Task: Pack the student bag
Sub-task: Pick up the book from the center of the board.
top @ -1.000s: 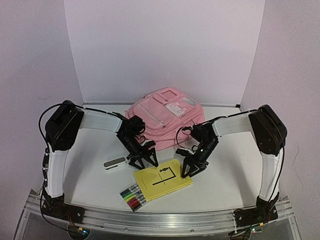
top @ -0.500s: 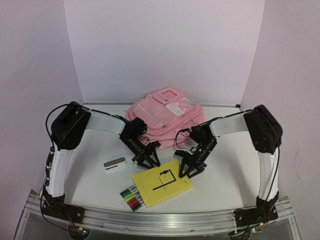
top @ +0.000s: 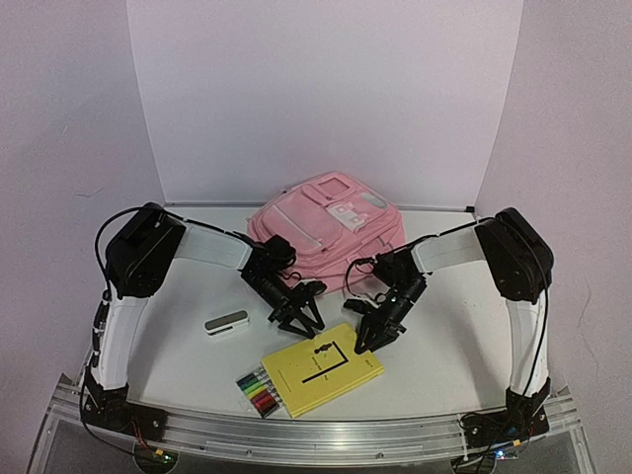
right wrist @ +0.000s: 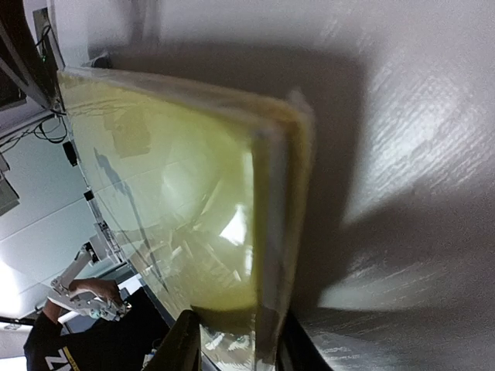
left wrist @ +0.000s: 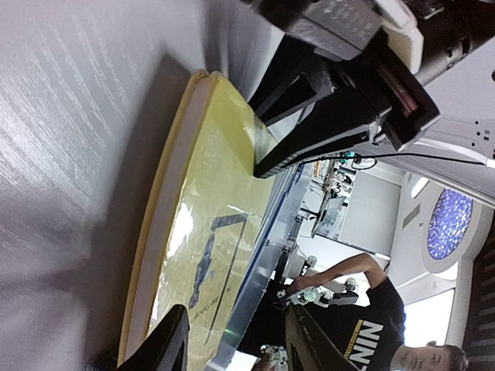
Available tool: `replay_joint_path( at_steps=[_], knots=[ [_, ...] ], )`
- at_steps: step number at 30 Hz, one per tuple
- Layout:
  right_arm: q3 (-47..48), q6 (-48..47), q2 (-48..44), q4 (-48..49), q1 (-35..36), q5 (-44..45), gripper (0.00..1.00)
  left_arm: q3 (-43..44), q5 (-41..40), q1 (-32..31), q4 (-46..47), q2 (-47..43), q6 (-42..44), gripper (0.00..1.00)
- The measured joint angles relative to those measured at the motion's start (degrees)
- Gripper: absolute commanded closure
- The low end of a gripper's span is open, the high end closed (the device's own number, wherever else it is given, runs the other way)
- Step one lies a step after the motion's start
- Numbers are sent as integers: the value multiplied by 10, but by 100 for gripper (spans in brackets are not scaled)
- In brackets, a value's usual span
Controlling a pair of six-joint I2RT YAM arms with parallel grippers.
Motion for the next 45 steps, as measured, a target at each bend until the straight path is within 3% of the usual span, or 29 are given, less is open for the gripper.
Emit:
replay_joint_path(
  at_steps=[1, 3, 11, 19, 23, 26, 30, 33, 35, 37, 39, 40, 41, 42, 45],
  knots=[
    [-1, -2, 2, 7, 0, -6, 97, 0, 0, -1, 0, 4, 1, 52],
    [-3, -7, 4, 17, -1, -27, 100, -1, 2, -3, 0, 9, 2, 48],
    [-23, -22, 1, 39, -19, -74, 100, -8, -9, 2, -3, -20, 14, 16],
    [-36, -66, -94, 38, -43, -40, 100, -9, -93, 22, -53, -72, 64, 1],
    [-40, -94, -149, 40, -44, -20, 100, -9, -109, 24, -67, -74, 87, 1],
    [-43, -107, -166, 41, -44, -13, 100, -9, -107, 21, -63, -74, 92, 7],
    [-43, -111, -168, 41, -45, -11, 100, -10, -86, 6, -51, -74, 94, 25],
    [-43, -112, -167, 40, -50, -11, 100, -11, -62, -11, -39, -74, 93, 47],
    [-42, -120, -167, 33, -58, -11, 100, -12, -62, -20, -27, -74, 91, 73],
    [-38, -127, -165, 24, -69, -15, 100, -16, -64, -21, -14, -74, 85, 91],
    [-31, -131, -162, 24, -77, -13, 93, -19, -46, -18, 5, -74, 92, 99],
    [-28, -133, -161, 26, -82, -11, 82, -18, -34, -17, 13, -76, 99, 100],
    [-24, -136, -161, 23, -87, -18, 61, -13, -33, -18, 15, -81, 98, 100],
    [-18, -137, -162, 19, -91, -20, 32, -3, -38, -18, 10, -83, 97, 100],
    [11, -137, -169, 8, -97, -9, 5, 37, -62, -19, -20, -86, 92, 100]
  ],
)
